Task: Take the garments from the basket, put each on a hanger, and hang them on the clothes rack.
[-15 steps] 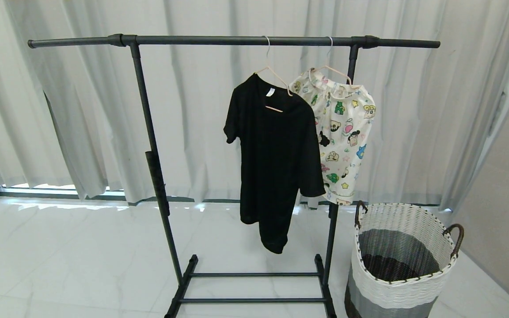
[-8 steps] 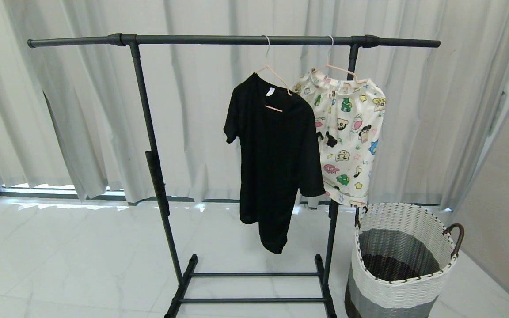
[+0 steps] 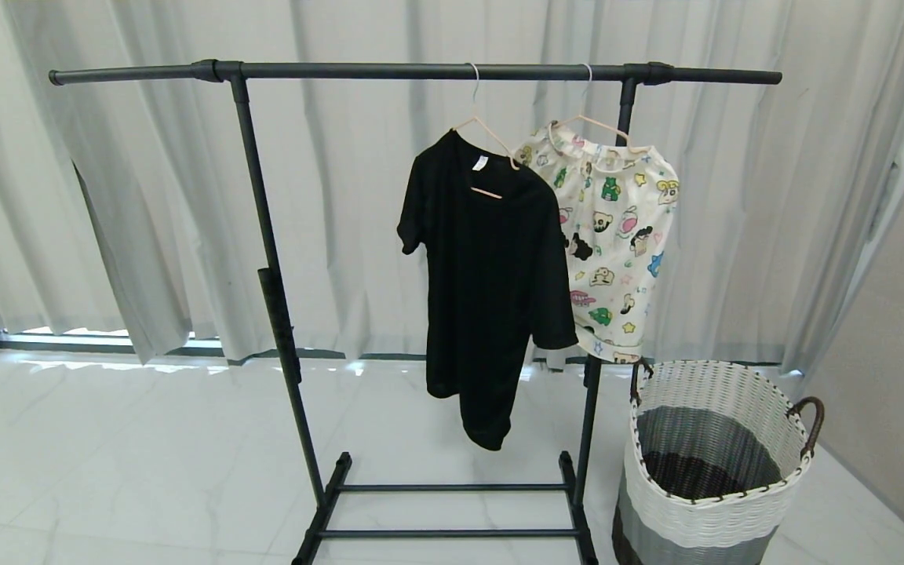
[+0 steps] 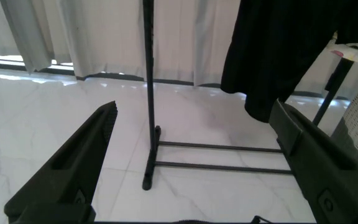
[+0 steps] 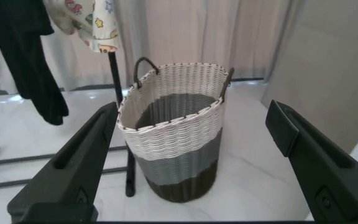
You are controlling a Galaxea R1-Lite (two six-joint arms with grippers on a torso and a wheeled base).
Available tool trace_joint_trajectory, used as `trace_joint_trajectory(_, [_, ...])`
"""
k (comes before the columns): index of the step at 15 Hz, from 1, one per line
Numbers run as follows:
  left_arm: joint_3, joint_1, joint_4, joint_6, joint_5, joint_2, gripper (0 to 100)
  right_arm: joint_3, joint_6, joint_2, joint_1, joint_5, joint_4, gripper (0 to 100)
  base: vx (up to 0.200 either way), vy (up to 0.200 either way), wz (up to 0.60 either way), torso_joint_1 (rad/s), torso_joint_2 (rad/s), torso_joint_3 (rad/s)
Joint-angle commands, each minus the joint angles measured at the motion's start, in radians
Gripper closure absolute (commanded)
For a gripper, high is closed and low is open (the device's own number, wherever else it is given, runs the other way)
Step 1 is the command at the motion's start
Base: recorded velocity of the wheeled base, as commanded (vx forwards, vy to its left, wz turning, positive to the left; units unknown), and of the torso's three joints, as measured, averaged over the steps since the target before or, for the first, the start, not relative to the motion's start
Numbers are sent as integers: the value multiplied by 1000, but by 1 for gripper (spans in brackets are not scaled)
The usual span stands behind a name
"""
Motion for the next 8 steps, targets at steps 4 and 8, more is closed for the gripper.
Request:
trace_joint_trajectory(4, [0,-1,0,-4,1,-12,0,30,-3,4,1,75,-60,0,0,0,0,0,0,0])
trace_joint_trajectory(8, [0,-9,0,-3,1,-9,0,46,0,4,0,169,-101,0,0,0,0,0,0,0])
